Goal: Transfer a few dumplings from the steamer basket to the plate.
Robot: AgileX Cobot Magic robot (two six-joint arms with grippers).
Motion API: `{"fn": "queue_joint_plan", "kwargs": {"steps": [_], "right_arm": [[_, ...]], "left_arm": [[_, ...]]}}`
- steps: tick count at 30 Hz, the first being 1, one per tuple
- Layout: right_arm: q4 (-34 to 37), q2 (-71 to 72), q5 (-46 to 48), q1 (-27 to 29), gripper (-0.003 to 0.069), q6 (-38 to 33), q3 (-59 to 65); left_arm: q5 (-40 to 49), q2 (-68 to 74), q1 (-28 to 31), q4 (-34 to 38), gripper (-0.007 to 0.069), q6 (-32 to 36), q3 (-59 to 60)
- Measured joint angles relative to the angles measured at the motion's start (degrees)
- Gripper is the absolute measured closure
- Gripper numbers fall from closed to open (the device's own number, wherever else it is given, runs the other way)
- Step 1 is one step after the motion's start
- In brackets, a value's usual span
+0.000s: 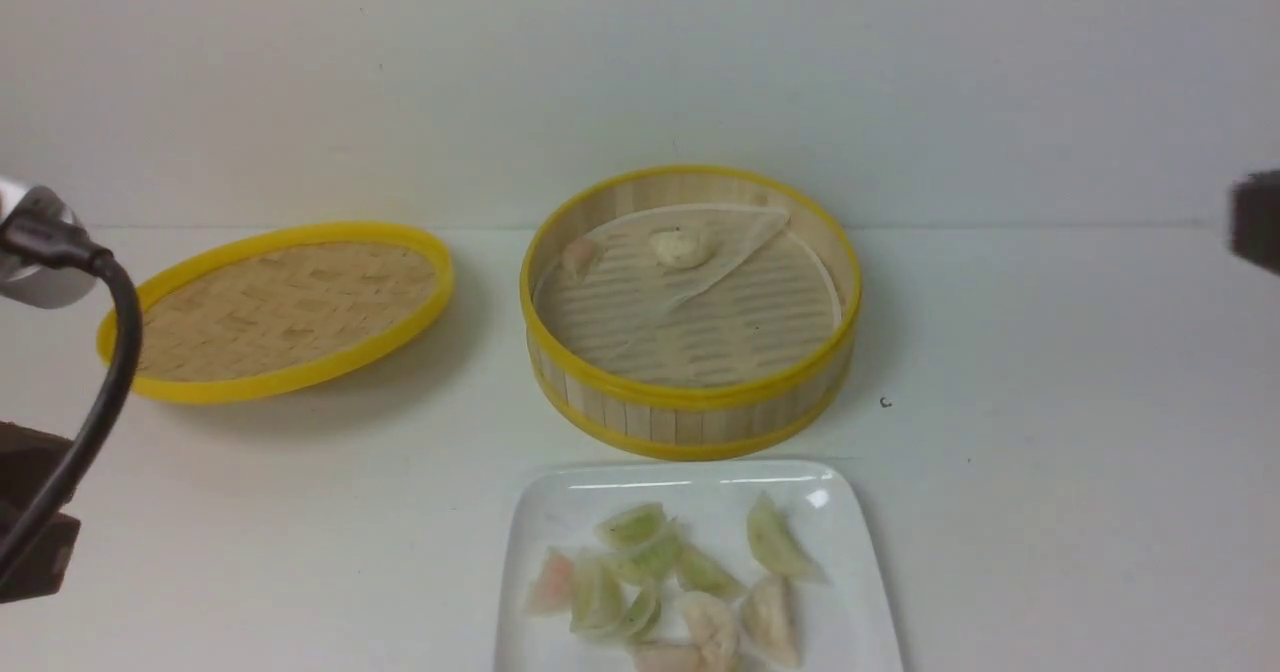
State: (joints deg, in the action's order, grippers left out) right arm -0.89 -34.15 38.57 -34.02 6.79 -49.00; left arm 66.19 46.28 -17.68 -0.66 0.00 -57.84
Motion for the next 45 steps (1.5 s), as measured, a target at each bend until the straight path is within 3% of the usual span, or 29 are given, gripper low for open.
{"fn": "queue_joint_plan", "kwargs": {"steps": [5,7,13,17,27,40,45], "right_arm": [[-2.5,16.2,-11.8,0.0,0.0673,2.1,14.9],[-5.5,24.2,-15.5,0.0,0.0673,6.4,20.7],[-15.5,34.5,-17.3,0.0,0.0673,15.9,26.6],[-20.8,34.9,-17.3,0.0,0.0673,21.2,27.1],[-21.7,34.9,-17.0,0.0,0.0673,21.5,27.1],[-21.7,34.9,-16.9,0.0,0.0673,21.5,27.1],[-21.8,34.9,-16.9,0.0,0.0673,21.5,27.1]], "left_arm": [[-2.4,0.0,0.0,0.7,0.0631,0.0,0.0],[-3.9,0.0,0.0,1.0,0.0631,0.0,0.0],[-7.3,-0.6,0.0,3.0,0.0631,0.3,0.7],[-14.7,-7.7,0.0,6.0,0.0631,1.3,6.8],[-30.7,-31.7,0.0,8.9,0.0631,0.0,24.4],[-31.9,-40.7,0.0,8.8,0.0631,-0.4,33.9],[-34.2,-41.0,0.2,4.9,0.0631,0.0,37.3]]}}
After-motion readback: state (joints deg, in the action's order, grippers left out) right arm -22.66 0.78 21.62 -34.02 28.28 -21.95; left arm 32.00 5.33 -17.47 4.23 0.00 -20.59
